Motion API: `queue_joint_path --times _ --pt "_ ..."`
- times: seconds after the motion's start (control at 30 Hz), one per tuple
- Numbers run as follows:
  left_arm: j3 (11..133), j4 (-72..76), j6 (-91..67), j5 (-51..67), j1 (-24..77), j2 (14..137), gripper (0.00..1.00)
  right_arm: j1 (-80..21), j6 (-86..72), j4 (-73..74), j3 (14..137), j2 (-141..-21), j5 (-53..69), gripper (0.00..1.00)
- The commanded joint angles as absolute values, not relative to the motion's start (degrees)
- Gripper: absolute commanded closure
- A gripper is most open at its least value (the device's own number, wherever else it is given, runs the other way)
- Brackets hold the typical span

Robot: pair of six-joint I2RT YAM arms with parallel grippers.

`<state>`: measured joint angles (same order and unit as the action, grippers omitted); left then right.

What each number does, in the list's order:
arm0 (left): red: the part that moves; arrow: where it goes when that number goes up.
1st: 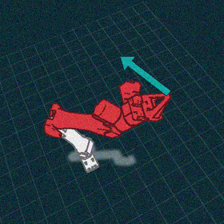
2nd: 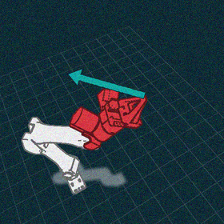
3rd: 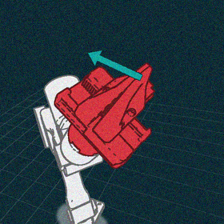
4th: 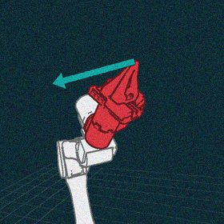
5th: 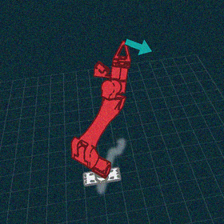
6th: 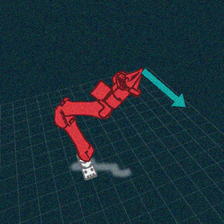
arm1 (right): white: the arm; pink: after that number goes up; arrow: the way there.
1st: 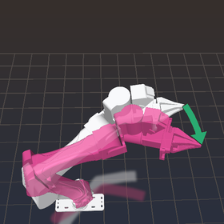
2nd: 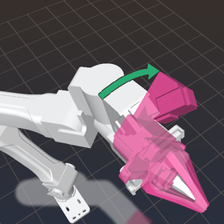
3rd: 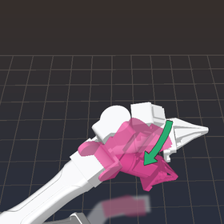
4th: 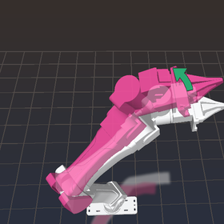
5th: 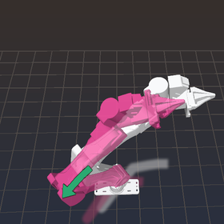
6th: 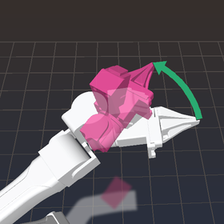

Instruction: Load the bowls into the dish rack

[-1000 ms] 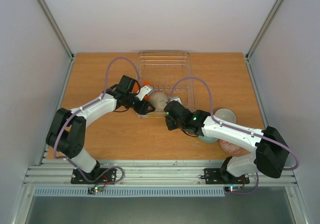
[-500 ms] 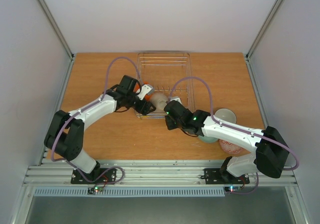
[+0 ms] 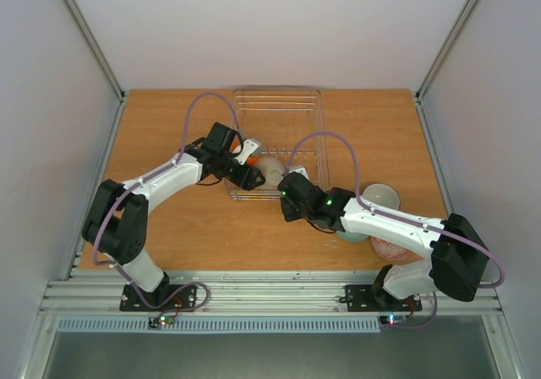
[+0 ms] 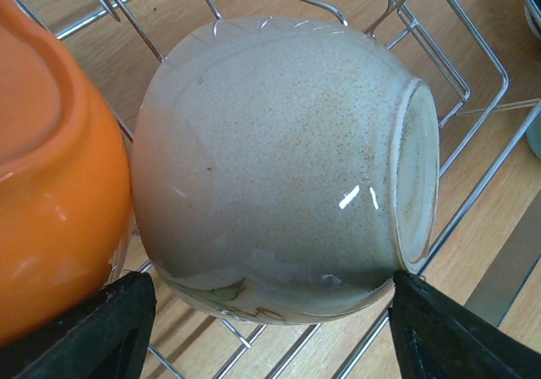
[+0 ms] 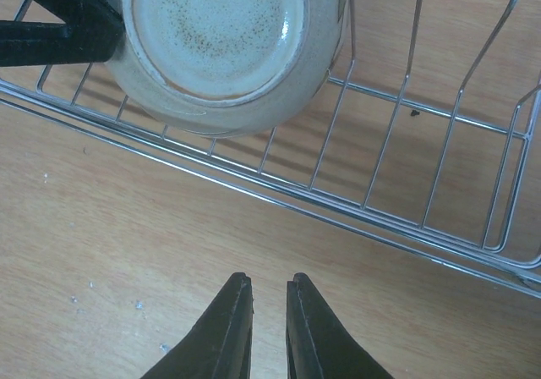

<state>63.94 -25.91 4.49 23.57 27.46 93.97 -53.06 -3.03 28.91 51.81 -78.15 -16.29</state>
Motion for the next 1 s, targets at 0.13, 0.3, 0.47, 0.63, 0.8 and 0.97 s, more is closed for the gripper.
queue_joint_path --times 0.13,0.3,0.47,0.63,0.8,0.97 --pt "67.73 -31.02 3.48 23.42 28.26 101.35 0.25 -53.35 -4.38 28.57 50.47 -76.09 -18.41 0.87" --pt "68.19 -31.78 4.29 25.98 28.56 102.21 0.25 -53.33 -4.55 28.67 49.93 -75.72 -18.74 0.87" --pt "68.30 -32.38 4.98 29.19 28.65 102.21 0.25 -53.35 -4.56 28.57 49.66 -75.54 -19.02 0.87" --pt "67.86 -32.43 6.16 35.13 28.65 101.96 0.27 -53.35 -4.72 28.56 49.33 -75.28 -19.40 0.87" --pt "67.53 -33.19 7.80 44.89 28.74 101.95 0.29 -53.35 -5.00 28.66 49.04 -75.00 -19.73 0.86" --pt "67.08 -33.61 9.43 51.68 28.99 101.50 0.30 -53.35 -5.13 28.65 48.88 -74.95 -20.03 0.86"
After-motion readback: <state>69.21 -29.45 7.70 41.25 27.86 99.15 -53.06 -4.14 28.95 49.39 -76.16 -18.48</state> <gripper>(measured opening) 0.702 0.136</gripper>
